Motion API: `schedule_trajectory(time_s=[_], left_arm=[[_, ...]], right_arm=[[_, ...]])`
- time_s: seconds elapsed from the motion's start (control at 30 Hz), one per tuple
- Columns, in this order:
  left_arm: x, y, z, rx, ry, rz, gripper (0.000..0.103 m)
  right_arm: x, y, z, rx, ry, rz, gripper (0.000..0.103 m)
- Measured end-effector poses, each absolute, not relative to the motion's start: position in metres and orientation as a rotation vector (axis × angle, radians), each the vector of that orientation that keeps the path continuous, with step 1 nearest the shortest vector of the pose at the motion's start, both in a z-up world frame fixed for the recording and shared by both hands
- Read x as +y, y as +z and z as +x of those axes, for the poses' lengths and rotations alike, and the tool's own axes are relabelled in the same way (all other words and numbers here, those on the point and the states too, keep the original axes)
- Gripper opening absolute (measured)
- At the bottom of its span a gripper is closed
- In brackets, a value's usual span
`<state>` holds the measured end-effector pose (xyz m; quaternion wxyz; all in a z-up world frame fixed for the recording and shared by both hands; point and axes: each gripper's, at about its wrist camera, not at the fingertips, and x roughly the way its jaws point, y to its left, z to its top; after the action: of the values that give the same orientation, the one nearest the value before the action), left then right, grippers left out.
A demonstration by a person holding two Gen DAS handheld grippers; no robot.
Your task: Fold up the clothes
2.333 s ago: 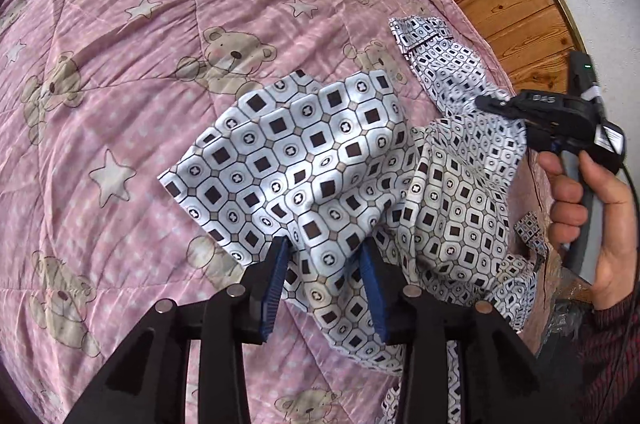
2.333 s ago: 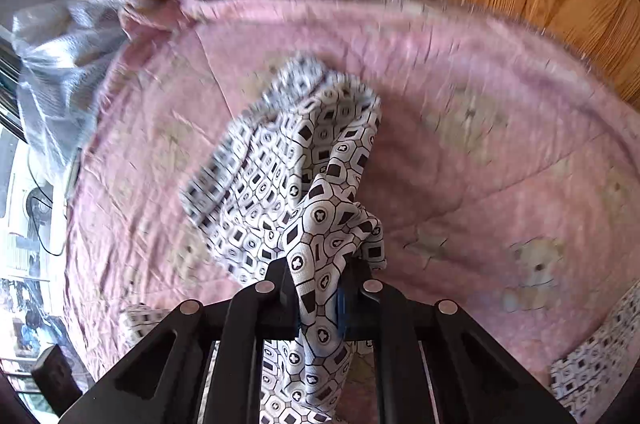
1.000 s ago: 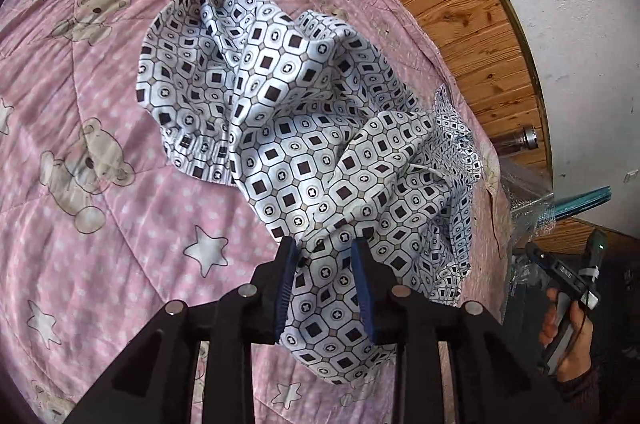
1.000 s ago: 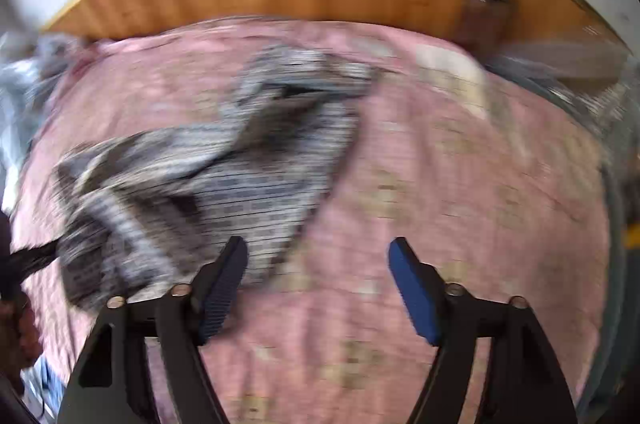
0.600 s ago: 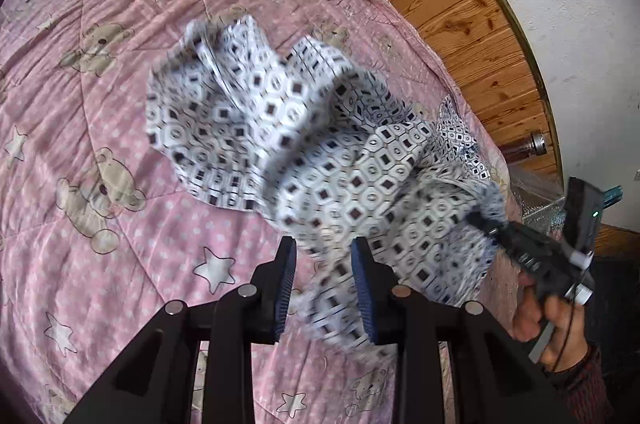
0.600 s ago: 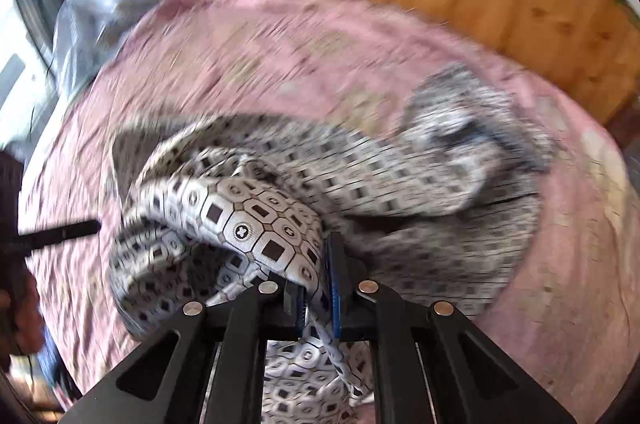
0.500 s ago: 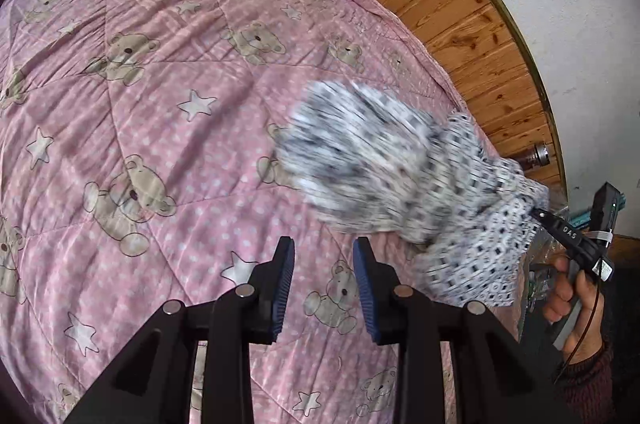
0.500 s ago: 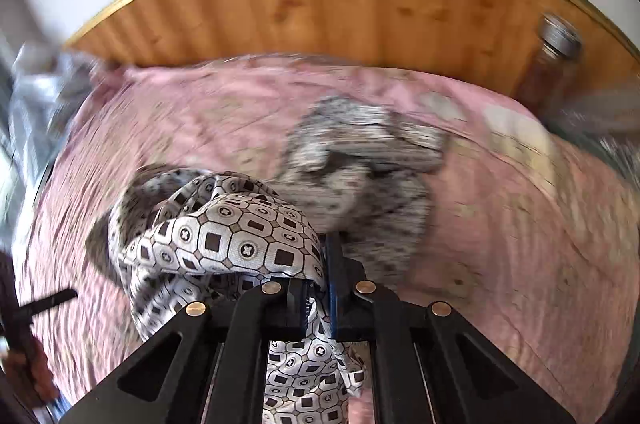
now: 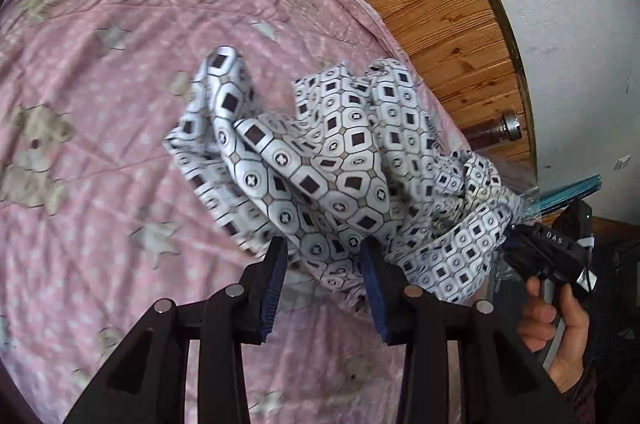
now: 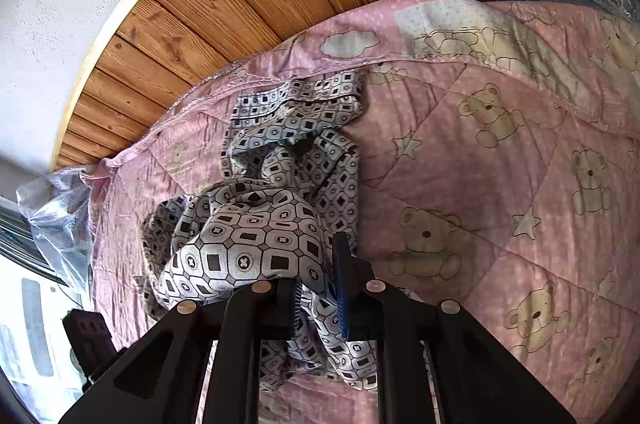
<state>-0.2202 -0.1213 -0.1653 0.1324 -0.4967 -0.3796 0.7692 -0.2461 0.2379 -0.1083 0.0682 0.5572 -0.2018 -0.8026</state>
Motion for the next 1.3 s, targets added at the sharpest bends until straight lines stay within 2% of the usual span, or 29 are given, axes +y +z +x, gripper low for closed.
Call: schedule_trajectory(time_s=[0.03,0.07,0.1,0.13,0.2,0.3,0.37,0.43,0.5,0.57,0.6,0.67,0.73,0.8,0.9,0.93,0.97,1.07,1.17,1.3], left_arm=[[-0.116,-0.165,-0.226,-1.106,2.220,-1.408,0.040],[-0.113,-0.163,-0.231,-1.110,2.206,-1.383,0.031],[-0.111,-0.162,-0.235,-1.112,2.192,-1.363,0.012],[-0.114,-0.159,-0.235,-1.104,2.174,-1.371,0.001],[-0.133,-0.135,-0.225,-1.091,2.182,-1.325,0.000],[-0.189,-0.050,-0.202,-1.043,2.252,-1.165,0.000],[-0.232,0.027,-0.188,-0.963,2.362,-1.057,0.000],[-0.264,0.092,-0.190,-0.913,2.443,-0.958,0.000],[-0.265,0.123,-0.223,-0.861,2.450,-0.930,0.000],[-0.242,0.109,-0.276,-0.783,2.397,-1.017,0.002],[-0.229,0.084,-0.302,-0.733,2.397,-1.137,0.003],[-0.220,0.020,-0.335,-0.674,2.389,-1.385,0.003],[-0.232,-0.031,-0.323,-0.588,2.412,-1.585,0.002],[-0.259,-0.049,-0.285,-0.660,2.389,-1.585,0.005],[-0.304,-0.053,-0.216,-0.746,2.441,-1.538,0.016],[-0.312,-0.052,-0.197,-0.735,2.492,-1.540,0.026],[-0.322,-0.056,-0.178,-0.723,2.537,-1.554,0.041],[-0.342,-0.075,-0.138,-0.689,2.638,-1.588,0.059],[-0.334,-0.106,-0.137,-0.622,2.634,-1.625,0.060],[-0.292,-0.131,-0.168,-0.369,2.582,-1.587,0.061]], right_arm=[[0.231,-0.111,-0.246,-0.551,-2.396,1.690,0.008],[0.223,-0.109,-0.242,-0.484,-2.377,1.680,0.007],[0.215,-0.106,-0.237,-0.417,-2.361,1.662,0.006],[0.208,-0.098,-0.231,-0.364,-2.339,1.631,0.005],[0.198,-0.070,-0.213,-0.323,-2.293,1.553,0.004],[0.199,-0.010,-0.187,-0.390,-2.205,1.374,0.003],[0.208,0.017,-0.182,-0.444,-2.206,1.316,0.002],[0.214,0.010,-0.192,-0.433,-2.262,1.359,0.002],[0.221,-0.029,-0.213,-0.400,-2.316,1.497,0.002],[0.226,-0.090,-0.233,-0.382,-2.336,1.711,0.003],[0.227,-0.114,-0.238,-0.351,-2.356,1.792,0.009],[0.231,-0.143,-0.235,-0.339,-2.371,1.900,0.028],[0.237,-0.152,-0.223,-0.402,-2.351,1.923,0.042],[0.239,-0.145,-0.203,-0.442,-2.338,1.872,0.050],[0.239,-0.138,-0.174,-0.488,-2.312,1.817,0.053],[0.237,-0.139,-0.168,-0.500,-2.302,1.814,0.054],[0.234,-0.139,-0.163,-0.511,-2.291,1.814,0.055],[0.225,-0.140,-0.155,-0.532,-2.273,1.812,0.055],[0.210,-0.139,-0.162,-0.503,-2.266,1.809,0.056],[0.192,-0.134,-0.173,-0.455,-2.263,1.791,0.056]])
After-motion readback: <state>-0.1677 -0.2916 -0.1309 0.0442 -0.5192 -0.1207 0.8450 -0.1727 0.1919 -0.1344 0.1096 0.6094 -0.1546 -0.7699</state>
